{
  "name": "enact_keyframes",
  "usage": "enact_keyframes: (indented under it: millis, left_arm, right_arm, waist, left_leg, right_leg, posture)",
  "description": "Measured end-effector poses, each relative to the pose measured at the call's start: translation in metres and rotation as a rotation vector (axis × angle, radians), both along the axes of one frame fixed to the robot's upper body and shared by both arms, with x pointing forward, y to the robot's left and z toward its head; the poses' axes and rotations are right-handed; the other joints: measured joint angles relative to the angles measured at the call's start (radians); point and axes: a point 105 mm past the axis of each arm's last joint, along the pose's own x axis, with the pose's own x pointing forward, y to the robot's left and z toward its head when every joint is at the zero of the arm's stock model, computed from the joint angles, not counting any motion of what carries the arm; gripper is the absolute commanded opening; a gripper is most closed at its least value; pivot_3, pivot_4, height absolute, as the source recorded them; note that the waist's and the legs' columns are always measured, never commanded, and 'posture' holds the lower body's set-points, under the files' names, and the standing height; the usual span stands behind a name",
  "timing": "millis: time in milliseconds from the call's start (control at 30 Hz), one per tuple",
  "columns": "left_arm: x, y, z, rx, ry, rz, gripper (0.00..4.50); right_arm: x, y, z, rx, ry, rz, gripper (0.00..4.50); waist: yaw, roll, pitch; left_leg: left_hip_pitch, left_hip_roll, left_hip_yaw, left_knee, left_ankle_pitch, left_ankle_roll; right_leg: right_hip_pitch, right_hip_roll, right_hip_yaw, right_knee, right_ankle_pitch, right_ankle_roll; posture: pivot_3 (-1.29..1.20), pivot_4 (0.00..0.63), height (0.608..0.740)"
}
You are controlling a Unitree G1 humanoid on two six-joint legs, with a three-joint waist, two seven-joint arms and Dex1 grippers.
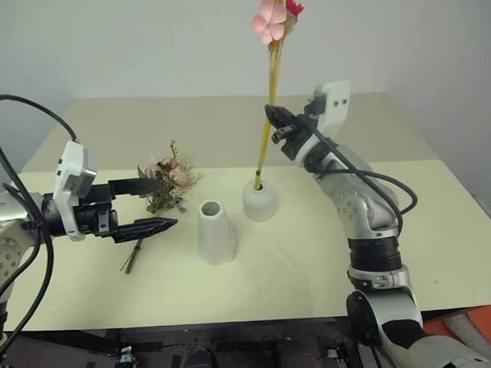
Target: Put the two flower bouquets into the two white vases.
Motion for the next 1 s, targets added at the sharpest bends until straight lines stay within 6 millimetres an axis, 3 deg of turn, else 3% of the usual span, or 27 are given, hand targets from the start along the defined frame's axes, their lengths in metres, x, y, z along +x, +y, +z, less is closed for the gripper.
enact_keyframes:
  millis: [200,533,1000]
  left_arm:
    - [0.0,0.0,0.0,0.0,0.0,0.0,4.5]
    - [0.0,0.0,0.0,0.001,0.0,-0.001,4.5]
    - [-0.001,-0.001,-0.002,0.004,0.003,-0.001,4.5]
  right_arm:
    - [0.0,-0.006,0.013,0.054,-0.013,0.002,0.02]
    - [0.0,-0.006,0.014,0.055,-0.012,-0.002,0.02]
    - [0.006,-0.005,-0.004,0.031,0.039,0.0,0.02]
  waist:
    - [-0.001,0.0,0.0]
    - [0.0,0.0,0.0]
    - [0.0,0.0,0.0]
  left_leg:
    - [0.0,0.0,0.0,0.0,0.0,0.0]
    - [0.0,0.0,0.0,0.0,0.0,0.0]
    - [0.0,0.0,0.0,0.0,0.0,0.0]
  right_leg:
    - [0.0,0.0,0.0,0.0,0.0,0.0]
    - [0.0,0.0,0.0,0.0,0.0,0.0]
    - [0.0,0.0,0.0,0.0,0.0,0.0]
  posture:
    - [0.0,0.15,0.74]
    - [0.0,0.15,0.74]
    - [0.0,0.15,0.74]
